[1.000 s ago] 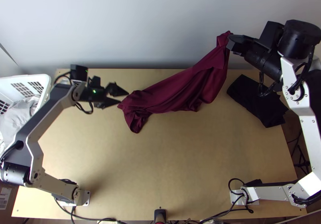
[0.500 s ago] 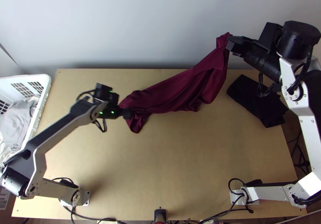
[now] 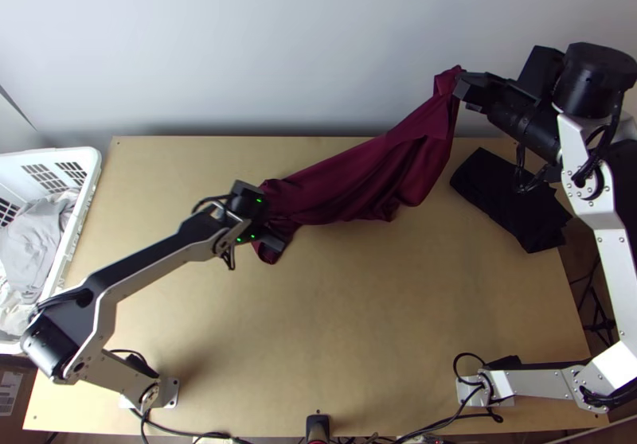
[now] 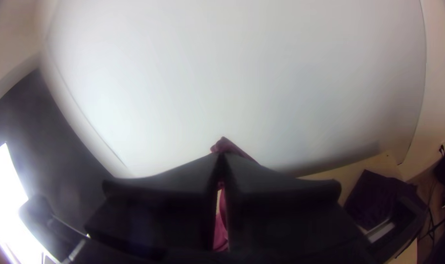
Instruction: Fold the t-shirt
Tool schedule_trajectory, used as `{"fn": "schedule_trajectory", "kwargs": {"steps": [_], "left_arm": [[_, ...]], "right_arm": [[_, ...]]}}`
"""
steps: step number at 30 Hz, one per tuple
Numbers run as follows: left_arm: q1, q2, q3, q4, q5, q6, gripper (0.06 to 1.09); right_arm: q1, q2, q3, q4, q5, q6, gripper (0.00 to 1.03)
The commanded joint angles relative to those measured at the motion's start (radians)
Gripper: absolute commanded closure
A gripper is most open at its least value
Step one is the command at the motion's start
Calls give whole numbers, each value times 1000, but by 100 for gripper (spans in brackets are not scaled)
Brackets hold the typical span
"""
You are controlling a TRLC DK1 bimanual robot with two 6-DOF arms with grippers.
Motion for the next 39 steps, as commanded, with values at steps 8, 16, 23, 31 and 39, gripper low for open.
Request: {"fn": "schedule_trajectory", "kwargs": {"steps": [8,16,23,31,39], "left_arm": [[-50,130,7,139,-182,115,12],[-33,167,14,178,-217,128,12],[8,162,31,192,-238,128,24],[59,89,28,142,-237,113,105],[74,-94,2,75,-212,87,105]], "right_arm": [[-12,-17,-10,0,0,1,100],[-10,-25,-30,0,0,1,100],[-10,-28,-58,0,0,1,100],[-12,-29,-65,6,1,-2,100],[-12,-28,-67,16,1,-2,100]]}}
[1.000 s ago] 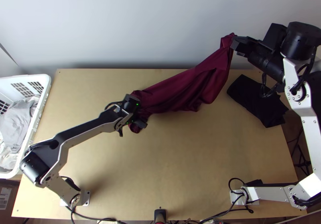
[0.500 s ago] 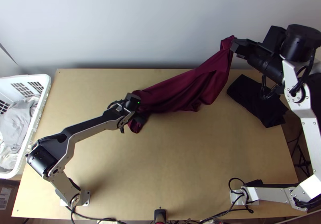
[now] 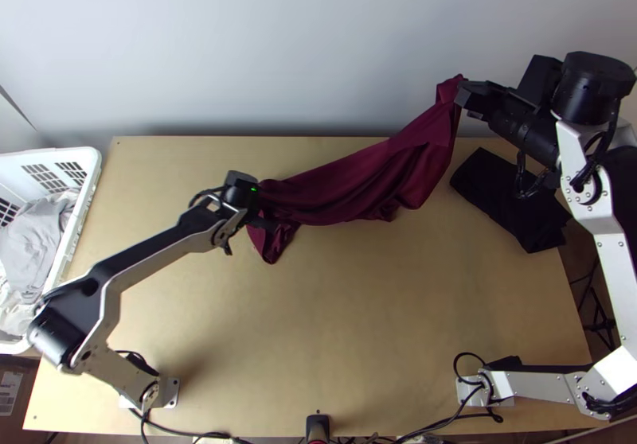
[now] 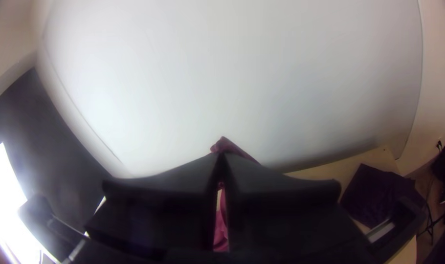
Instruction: Fold the t-shirt
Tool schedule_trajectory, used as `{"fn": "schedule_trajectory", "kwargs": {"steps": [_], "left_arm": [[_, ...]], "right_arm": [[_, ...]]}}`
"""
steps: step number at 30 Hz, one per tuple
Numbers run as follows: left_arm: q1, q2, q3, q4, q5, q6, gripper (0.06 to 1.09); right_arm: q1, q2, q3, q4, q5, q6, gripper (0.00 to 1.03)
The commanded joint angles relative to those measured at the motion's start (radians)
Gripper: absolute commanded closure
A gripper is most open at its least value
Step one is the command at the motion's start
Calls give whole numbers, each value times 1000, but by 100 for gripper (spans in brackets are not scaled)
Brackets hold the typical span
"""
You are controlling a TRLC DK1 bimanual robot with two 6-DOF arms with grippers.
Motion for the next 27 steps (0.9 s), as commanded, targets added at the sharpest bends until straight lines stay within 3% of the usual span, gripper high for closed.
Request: {"fn": "schedule_trajectory", "kwargs": {"steps": [1,11,19,24,27], "left_arm": [[18,-140,-16,-50,14,-13,105],[67,-399,83,-220,70,-88,105],[314,-569,139,-383,218,-128,105],[449,-717,122,-452,328,-152,105],[424,-841,89,-453,330,-186,105]], "right_arm": [[1,2,-1,8,1,-1,100],[-14,-15,-2,8,1,-4,100],[-33,-100,16,-111,-45,16,100],[-70,-98,246,-270,-86,51,100],[-70,-87,424,-367,-138,82,100]]}}
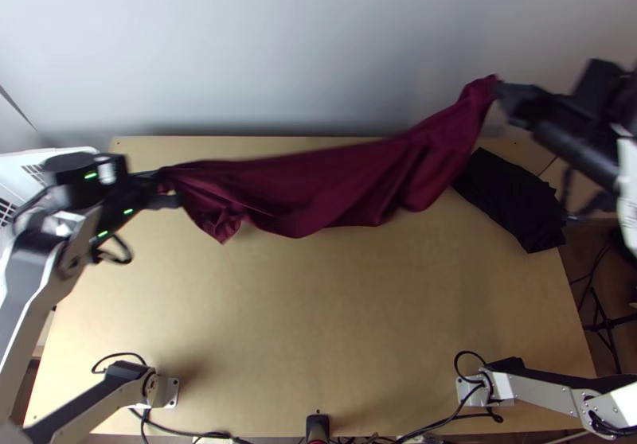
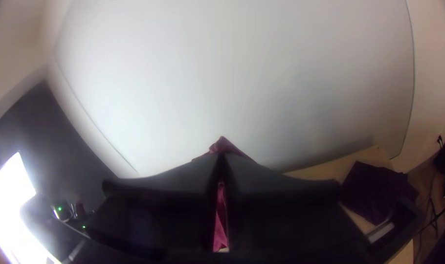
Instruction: Fold the t-shirt
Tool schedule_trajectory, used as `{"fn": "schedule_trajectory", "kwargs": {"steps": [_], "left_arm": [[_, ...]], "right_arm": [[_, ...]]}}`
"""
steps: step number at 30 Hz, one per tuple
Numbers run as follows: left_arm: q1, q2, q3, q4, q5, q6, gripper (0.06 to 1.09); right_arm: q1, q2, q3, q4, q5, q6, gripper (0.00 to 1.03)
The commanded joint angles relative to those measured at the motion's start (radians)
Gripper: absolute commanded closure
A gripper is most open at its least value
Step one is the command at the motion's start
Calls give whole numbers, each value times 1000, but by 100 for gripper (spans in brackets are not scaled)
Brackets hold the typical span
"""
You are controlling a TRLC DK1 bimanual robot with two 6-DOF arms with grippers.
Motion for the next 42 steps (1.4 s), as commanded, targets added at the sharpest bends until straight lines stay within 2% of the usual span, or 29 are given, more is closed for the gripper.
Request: {"fn": "schedule_trajectory", "kwargs": {"steps": [1,5,9,17,22,23,27,30,31,36,42], "left_arm": [[57,-251,-38,-52,71,-61,105],[19,-362,-64,-15,71,-115,105],[23,-446,-81,49,71,-133,105],[63,-489,-55,163,71,-324,105],[-55,-475,-149,124,86,-328,105],[-92,-475,-190,121,94,-324,102],[-135,-472,-420,129,97,-319,71],[-158,-489,-577,134,140,-297,34],[-158,-492,-615,134,146,-297,30],[-133,-491,-721,149,164,-271,29],[-133,-506,-739,152,172,-264,29]], "right_arm": [[-20,-13,292,-175,-92,57,100],[-38,-73,312,-163,-128,88,100],[-119,-137,312,-102,-173,137,100],[-173,-156,296,-76,-187,158,100],[-162,-143,137,-48,-187,154,100],[-156,-150,80,-36,-187,151,100],[-112,-199,-219,110,-187,151,100],[-81,-206,-363,184,-187,146,100],[-78,-206,-391,202,-185,142,100],[-66,-197,-478,267,-173,137,100],[-63,-202,-526,277,-150,123,100]]}}
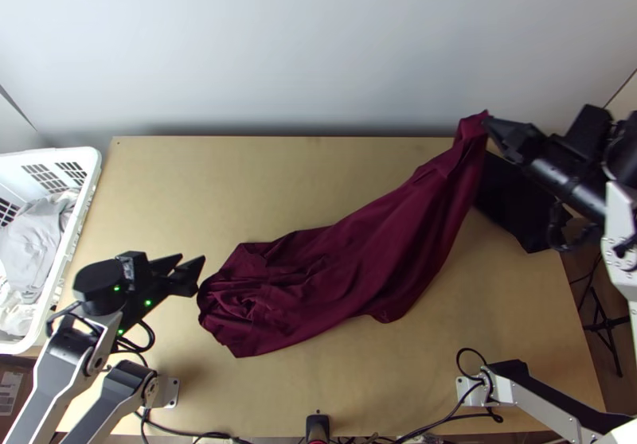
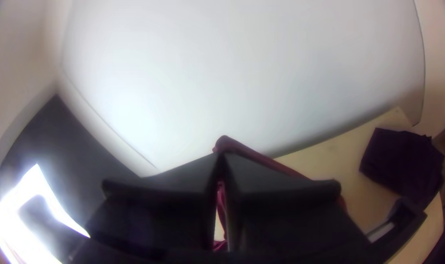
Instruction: Fold the t-shirt
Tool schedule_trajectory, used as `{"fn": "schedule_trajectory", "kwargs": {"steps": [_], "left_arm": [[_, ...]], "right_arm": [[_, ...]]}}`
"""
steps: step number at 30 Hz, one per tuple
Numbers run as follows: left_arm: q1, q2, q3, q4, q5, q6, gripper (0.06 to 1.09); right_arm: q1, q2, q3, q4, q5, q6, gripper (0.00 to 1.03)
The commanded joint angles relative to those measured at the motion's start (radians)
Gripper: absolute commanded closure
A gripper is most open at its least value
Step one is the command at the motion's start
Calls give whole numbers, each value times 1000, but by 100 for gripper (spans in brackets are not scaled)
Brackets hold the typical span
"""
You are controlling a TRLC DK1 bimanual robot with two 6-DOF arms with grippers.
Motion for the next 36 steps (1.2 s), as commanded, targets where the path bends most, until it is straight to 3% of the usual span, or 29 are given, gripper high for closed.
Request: {"fn": "schedule_trajectory", "kwargs": {"steps": [1,10,12,17,20,30,36], "left_arm": [[-4,-28,-81,-3,15,21,29],[-178,69,-72,-41,73,-33,21],[-207,126,-55,-50,139,-33,12],[-162,273,-18,54,347,-33,12],[-167,410,17,101,395,-53,12],[-162,722,115,161,418,-86,11],[-161,850,114,282,415,-139,12]], "right_arm": [[11,-8,-93,35,18,-11,100],[-9,-50,-162,35,29,-28,100],[-13,-64,-184,37,29,-34,100],[-24,-95,-218,37,31,-41,100],[-33,-104,-230,37,31,-44,100],[-50,-109,-228,37,31,-51,100],[-56,-103,-222,43,34,-56,100]]}}
